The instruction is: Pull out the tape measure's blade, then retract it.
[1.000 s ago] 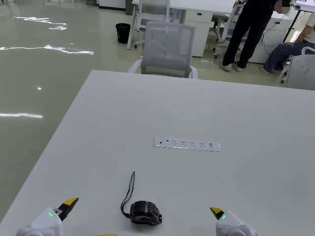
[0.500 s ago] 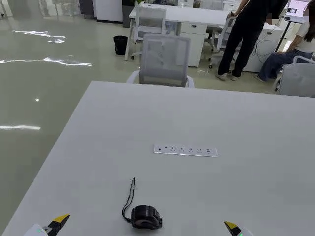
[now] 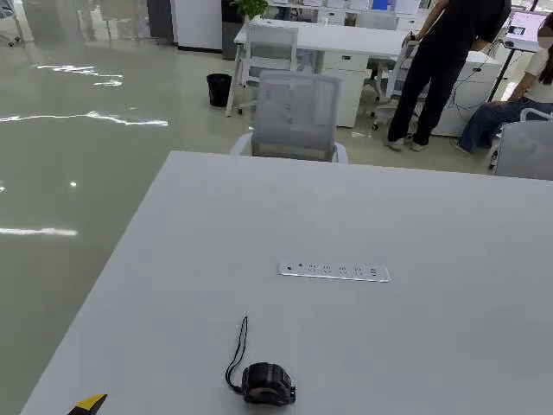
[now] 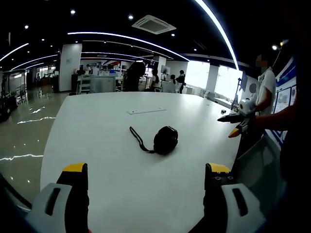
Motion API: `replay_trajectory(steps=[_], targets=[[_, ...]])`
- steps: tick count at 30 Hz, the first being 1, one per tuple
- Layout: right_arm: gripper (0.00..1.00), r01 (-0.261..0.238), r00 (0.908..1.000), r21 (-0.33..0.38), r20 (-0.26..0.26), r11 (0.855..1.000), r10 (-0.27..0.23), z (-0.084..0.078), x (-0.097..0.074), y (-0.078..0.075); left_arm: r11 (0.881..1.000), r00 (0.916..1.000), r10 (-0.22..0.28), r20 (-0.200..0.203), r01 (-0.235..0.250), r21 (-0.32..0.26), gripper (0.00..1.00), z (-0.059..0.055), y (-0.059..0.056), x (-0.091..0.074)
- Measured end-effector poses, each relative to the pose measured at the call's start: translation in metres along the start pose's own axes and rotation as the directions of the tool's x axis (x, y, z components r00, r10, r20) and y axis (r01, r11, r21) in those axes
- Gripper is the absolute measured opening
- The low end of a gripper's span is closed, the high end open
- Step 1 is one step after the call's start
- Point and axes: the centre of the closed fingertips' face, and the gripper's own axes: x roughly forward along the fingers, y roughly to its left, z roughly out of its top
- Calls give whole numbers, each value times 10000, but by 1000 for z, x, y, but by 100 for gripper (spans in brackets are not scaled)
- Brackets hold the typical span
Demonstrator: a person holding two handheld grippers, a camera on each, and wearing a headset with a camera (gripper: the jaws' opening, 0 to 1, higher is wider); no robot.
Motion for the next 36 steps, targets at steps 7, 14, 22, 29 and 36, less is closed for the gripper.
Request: replay_trajectory(steps=[7, 14, 22, 29, 36], targets=[[100, 521, 9985, 868, 109, 9949, -532, -21, -29, -17, 9989, 9996, 267, 36, -265, -388, 99, -11, 7, -13], [100, 700, 9975, 741, 20, 9948, -704, -25, -38, -19, 9984, 9993, 362, 136, -355, -430, 99, -16, 4, -15], [100, 737, 9972, 838, 30, 9938, -742, -27, -40, -19, 9988, 9994, 316, 172, -309, -382, 99, -14, 1, -16], [100, 823, 9966, 922, 4, 9923, -827, -30, -42, -21, 9980, 9988, 441, 196, -431, -465, 99, -14, 4, -20], [100, 753, 9970, 1035, 75, 9918, -765, -30, -41, -20, 9978, 9988, 455, 197, -445, -487, 99, -13, 5, -19]])
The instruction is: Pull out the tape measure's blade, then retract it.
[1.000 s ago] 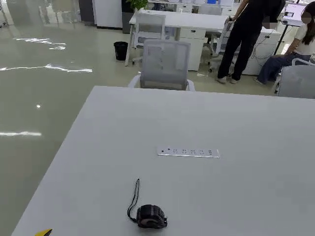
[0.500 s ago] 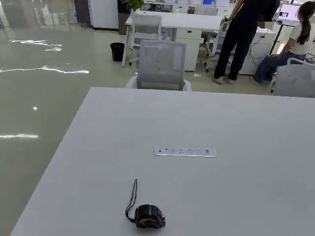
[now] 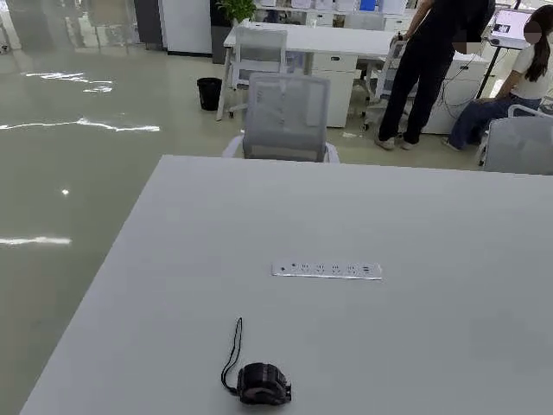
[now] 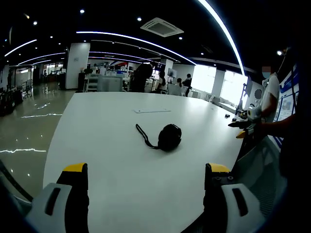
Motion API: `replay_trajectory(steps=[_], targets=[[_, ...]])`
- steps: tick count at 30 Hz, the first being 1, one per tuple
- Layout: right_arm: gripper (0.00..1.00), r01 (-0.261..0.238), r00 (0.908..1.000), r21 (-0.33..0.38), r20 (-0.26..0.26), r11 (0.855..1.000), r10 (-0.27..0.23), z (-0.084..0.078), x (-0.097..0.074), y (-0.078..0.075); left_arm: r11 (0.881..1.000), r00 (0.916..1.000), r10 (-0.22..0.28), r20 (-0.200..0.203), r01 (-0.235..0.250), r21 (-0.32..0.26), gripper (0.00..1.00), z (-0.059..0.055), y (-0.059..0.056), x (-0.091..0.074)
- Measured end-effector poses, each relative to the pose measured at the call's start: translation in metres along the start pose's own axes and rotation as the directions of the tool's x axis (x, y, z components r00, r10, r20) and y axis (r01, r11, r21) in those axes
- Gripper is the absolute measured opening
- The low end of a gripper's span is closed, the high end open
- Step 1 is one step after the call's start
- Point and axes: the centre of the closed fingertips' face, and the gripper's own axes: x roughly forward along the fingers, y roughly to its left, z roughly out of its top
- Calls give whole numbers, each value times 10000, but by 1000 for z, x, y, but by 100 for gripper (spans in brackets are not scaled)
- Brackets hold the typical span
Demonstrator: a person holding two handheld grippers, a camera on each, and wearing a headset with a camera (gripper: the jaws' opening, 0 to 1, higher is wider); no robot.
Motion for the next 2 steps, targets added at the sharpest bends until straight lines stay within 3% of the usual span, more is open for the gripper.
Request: replay_trajectory(steps=[2], targets=[[100, 18, 10000, 25, -6, 10000, -18, 0, 0, 0, 10000, 10000, 3, -5, -3, 5, 99, 0, 1, 1]])
